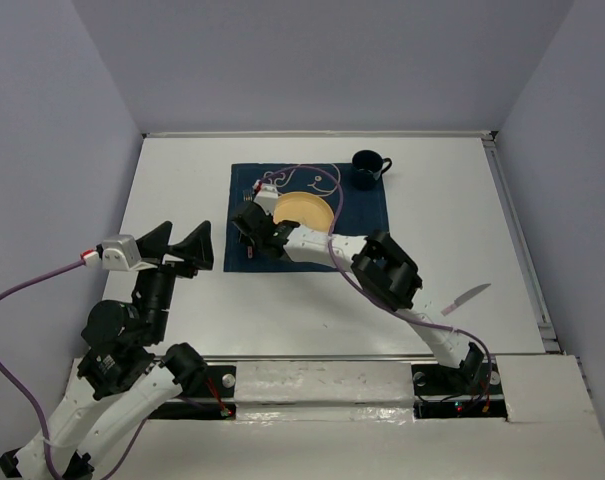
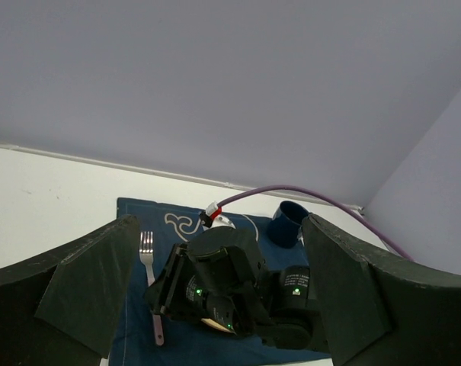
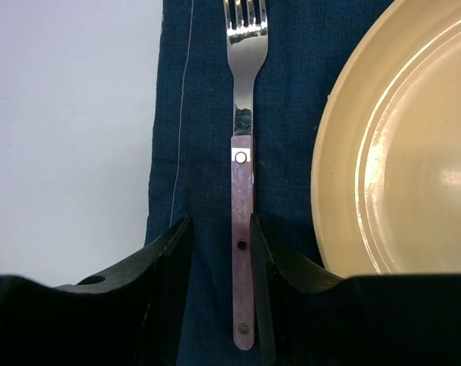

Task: Set the dinner table for one person

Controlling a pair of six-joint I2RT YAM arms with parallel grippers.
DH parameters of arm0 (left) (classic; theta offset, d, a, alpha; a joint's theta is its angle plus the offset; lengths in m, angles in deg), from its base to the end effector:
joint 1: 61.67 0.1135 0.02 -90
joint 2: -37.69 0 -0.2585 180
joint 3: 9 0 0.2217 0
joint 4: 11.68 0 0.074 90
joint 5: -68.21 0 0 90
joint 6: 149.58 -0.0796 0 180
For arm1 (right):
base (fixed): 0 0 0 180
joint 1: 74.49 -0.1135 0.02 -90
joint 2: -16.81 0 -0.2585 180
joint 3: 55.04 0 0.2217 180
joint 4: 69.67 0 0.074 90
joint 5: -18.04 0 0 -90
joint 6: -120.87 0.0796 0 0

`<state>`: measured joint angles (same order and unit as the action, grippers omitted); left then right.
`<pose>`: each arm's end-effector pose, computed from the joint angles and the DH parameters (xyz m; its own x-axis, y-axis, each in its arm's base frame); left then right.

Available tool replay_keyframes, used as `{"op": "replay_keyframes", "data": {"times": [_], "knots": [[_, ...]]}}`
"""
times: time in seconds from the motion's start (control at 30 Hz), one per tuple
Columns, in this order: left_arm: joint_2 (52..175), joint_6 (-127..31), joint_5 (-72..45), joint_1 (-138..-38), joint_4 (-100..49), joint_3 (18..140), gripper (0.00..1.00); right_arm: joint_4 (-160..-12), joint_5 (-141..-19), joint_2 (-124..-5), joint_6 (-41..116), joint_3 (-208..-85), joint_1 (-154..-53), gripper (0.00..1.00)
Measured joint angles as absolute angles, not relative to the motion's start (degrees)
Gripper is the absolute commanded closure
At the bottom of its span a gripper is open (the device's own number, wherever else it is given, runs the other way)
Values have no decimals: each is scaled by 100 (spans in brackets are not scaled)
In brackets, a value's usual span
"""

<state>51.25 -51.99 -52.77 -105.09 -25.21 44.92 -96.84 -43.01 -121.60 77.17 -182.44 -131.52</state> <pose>0.0751 -0.0146 0.3819 0.2912 -0.4315 -0.8538 0.2967 0.8892 -0.3482 0.3283 0.4353 0.1540 -0.6134 0.2168 -0.7594 -0.1209 0.9245 0.3616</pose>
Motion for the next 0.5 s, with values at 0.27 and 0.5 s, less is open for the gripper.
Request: {"op": "replay_keyframes", "data": {"times": [0.27,0.5], "knots": [[5295,-5203,-5342,-10509,-2510,4492,1,-9459,-4384,-11757,7533,-17621,-13163,63],[6681,-5050,-4223,-10338,-2513,4700,1,-9185,-4264,-9351,6959,-15455,-12860,70]]}}
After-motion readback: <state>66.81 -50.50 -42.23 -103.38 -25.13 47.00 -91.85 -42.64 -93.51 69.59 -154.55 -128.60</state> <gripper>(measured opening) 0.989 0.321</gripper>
